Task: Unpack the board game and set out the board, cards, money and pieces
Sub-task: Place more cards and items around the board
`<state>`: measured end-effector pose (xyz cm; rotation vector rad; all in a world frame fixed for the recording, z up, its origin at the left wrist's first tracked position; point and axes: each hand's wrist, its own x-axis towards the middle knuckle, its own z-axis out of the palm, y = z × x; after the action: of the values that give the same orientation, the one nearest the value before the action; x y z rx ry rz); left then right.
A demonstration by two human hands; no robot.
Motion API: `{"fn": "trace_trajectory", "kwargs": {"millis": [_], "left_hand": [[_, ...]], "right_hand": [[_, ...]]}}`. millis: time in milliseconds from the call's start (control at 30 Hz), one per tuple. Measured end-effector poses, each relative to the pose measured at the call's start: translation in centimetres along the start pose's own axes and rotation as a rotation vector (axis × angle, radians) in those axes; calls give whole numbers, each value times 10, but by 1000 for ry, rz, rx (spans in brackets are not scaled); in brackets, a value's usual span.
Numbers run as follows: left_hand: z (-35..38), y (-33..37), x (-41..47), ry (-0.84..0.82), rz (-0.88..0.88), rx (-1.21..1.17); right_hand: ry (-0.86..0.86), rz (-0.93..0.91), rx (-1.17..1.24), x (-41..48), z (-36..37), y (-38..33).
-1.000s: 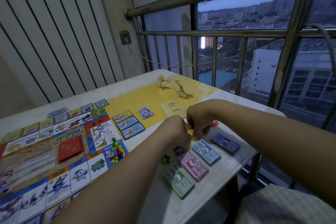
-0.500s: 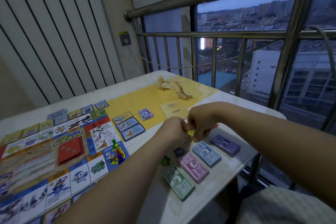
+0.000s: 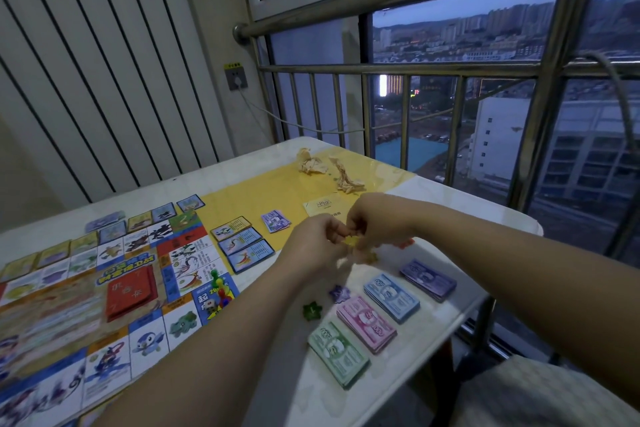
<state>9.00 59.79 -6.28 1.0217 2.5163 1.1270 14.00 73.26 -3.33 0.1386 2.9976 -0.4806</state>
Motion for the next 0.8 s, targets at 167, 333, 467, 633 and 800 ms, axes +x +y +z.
{"fn": "trace_trajectory", "kwargs": {"millis": [167,333,467,633,800], "left_hand": [[-10,2,-3,9,-33,-310],[-1,10,-4,129,-10,-434],[7,12,-3,102,-38,-450],[16,18,5,-179,73,393],[18,30,19,-265,82,543]], "right_hand": [[136,-48,163,-5,-6,4],[253,-61,403,-13,-6,9],[380,-2,494,-24,-8,20],[472,64,583,-36,-6,30],[491,76,684,-46,-3,32]]}}
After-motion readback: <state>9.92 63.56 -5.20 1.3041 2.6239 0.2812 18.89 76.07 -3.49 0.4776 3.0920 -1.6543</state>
